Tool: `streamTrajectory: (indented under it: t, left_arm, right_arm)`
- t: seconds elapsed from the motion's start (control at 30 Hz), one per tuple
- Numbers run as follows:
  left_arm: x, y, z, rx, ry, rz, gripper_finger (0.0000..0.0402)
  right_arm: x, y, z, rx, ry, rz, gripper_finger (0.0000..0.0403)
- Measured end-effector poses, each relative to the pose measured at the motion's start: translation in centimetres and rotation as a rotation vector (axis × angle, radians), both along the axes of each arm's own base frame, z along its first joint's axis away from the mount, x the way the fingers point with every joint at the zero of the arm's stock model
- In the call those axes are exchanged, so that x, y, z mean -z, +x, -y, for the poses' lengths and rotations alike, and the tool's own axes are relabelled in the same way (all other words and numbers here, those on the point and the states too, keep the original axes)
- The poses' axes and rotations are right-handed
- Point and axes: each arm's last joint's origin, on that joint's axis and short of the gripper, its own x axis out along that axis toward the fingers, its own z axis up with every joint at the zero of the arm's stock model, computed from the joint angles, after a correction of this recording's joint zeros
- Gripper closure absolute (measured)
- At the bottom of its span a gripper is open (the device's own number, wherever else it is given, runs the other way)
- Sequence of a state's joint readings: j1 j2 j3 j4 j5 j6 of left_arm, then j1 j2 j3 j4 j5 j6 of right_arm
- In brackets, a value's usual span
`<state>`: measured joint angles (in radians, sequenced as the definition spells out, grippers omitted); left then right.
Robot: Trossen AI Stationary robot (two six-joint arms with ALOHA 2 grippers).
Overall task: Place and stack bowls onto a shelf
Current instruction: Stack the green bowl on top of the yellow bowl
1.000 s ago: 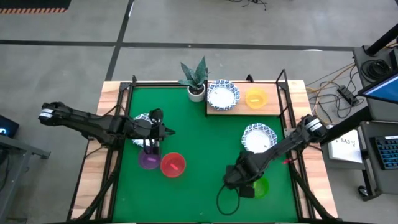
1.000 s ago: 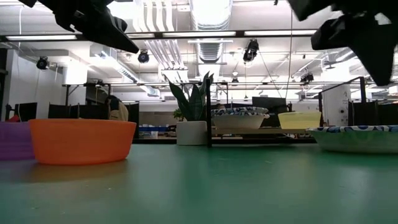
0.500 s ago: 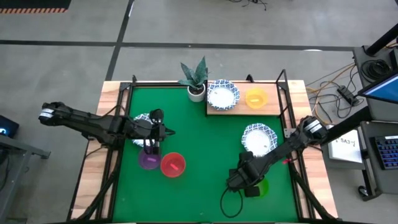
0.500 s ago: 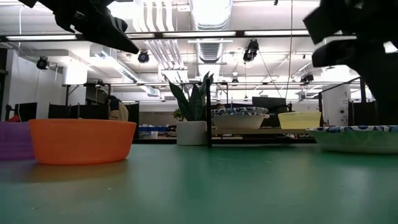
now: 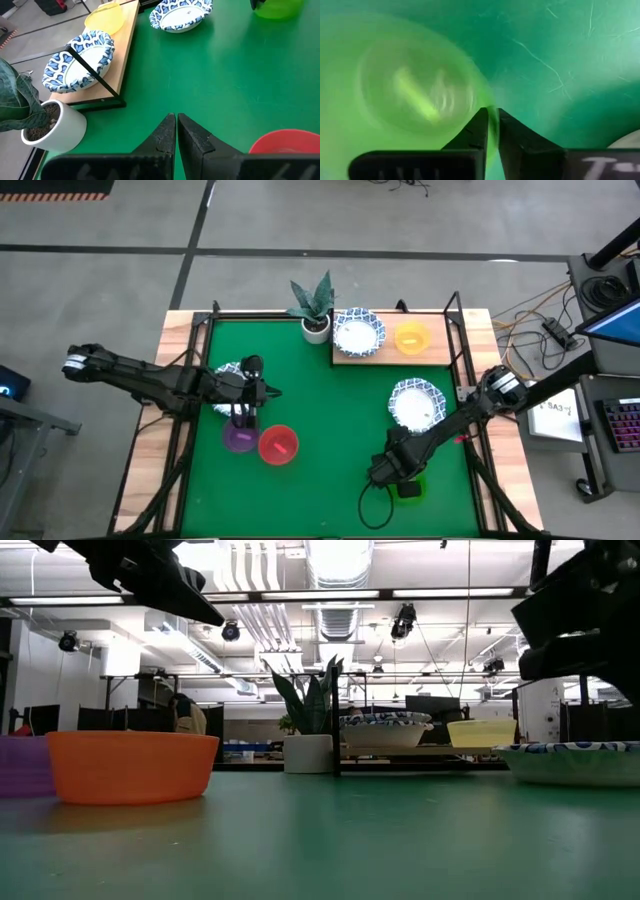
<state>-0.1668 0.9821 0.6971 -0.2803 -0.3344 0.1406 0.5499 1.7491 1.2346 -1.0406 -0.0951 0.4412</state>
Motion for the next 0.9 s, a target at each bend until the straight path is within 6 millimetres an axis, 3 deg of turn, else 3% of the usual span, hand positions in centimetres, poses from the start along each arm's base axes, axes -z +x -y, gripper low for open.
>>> streamTrajectory:
  t: [0.2, 0.37, 0.5, 0.63, 0.73, 0.9]
  left_arm:
    - [0.0, 0.0, 0.0, 0.004, 0.006, 0.003, 0.0402]
    - [-0.1, 0.1, 0.0, 0.004, 0.005, 0.008, 0.0402]
    - [-0.3, 0.1, 0.0, 0.004, 0.003, 0.023, 0.0402]
    - [-0.3, 0.1, 0.0, 0.005, 0.006, 0.021, 0.0402]
    - [-0.3, 0.1, 0.0, 0.006, 0.007, 0.02, 0.0402]
    - [-0.3, 0.1, 0.0, 0.009, 0.012, 0.019, 0.0402]
  right_arm:
    - [-2.2, 1.0, 0.8, 0.076, 0.069, 0.047, 0.0394]
    - [-5.8, 2.8, 4.0, 0.22, 0.122, 0.153, 0.0394]
    - [-9.7, 3.0, 8.5, 0.367, 0.125, 0.19, 0.0394]
    - [-13.4, 2.0, 14.0, 0.532, 0.098, 0.226, 0.0394]
    - [-15.3, 0.3, 18.7, 0.674, 0.056, 0.233, 0.0394]
    - [-16.5, -3.9, 26.3, 0.843, -0.041, 0.215, 0.0394]
